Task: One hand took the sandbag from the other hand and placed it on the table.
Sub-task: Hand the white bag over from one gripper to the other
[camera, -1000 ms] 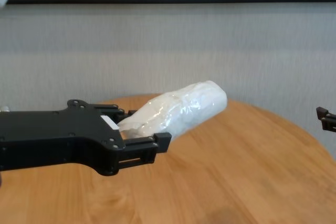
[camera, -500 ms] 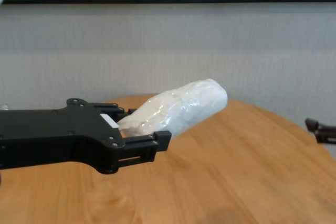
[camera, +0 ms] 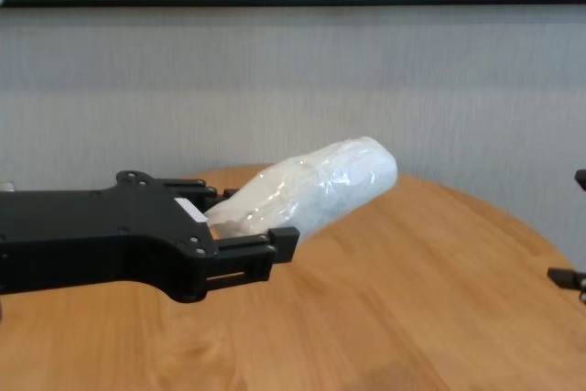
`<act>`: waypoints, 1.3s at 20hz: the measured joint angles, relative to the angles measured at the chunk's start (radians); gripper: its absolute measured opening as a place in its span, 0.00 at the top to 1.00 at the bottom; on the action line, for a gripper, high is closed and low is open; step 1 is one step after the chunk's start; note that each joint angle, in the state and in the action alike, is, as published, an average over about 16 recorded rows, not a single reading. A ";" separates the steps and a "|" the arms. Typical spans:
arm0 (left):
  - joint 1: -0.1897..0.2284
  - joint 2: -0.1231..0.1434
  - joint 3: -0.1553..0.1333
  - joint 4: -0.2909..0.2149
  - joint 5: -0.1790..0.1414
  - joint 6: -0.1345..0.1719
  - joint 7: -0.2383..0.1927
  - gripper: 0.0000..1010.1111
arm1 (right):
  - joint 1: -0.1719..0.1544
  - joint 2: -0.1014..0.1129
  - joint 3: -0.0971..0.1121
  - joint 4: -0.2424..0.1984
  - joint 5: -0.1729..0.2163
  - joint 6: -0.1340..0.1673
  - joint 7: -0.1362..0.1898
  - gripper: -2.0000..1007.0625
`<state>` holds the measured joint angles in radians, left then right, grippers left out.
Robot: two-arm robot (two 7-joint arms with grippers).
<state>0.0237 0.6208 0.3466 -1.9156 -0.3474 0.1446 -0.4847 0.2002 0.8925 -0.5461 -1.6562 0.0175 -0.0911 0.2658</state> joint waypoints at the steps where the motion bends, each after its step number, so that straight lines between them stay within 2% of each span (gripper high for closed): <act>1: 0.000 0.000 0.000 0.000 0.000 0.000 0.000 0.45 | 0.003 0.008 -0.006 -0.006 -0.023 -0.004 0.006 0.01; 4: 0.000 0.000 0.000 0.000 0.000 0.000 -0.001 0.45 | 0.016 0.023 -0.026 -0.014 -0.096 -0.027 0.015 0.01; 8: 0.001 -0.001 -0.001 -0.001 -0.001 0.000 -0.001 0.45 | 0.040 0.020 -0.050 -0.003 -0.193 -0.079 0.013 0.01; 15: 0.001 -0.001 -0.002 -0.001 -0.001 0.000 -0.001 0.45 | 0.094 -0.011 -0.088 0.044 -0.371 -0.188 -0.012 0.01; 20: 0.001 -0.001 -0.002 -0.001 -0.002 0.000 -0.002 0.45 | 0.137 -0.036 -0.108 0.079 -0.489 -0.255 -0.034 0.01; 26: 0.001 -0.001 -0.002 -0.001 -0.002 0.000 -0.002 0.45 | 0.177 -0.059 -0.123 0.109 -0.625 -0.326 -0.095 0.01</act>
<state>0.0249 0.6197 0.3444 -1.9167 -0.3494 0.1446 -0.4863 0.3771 0.8338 -0.6689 -1.5475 -0.6078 -0.4169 0.1710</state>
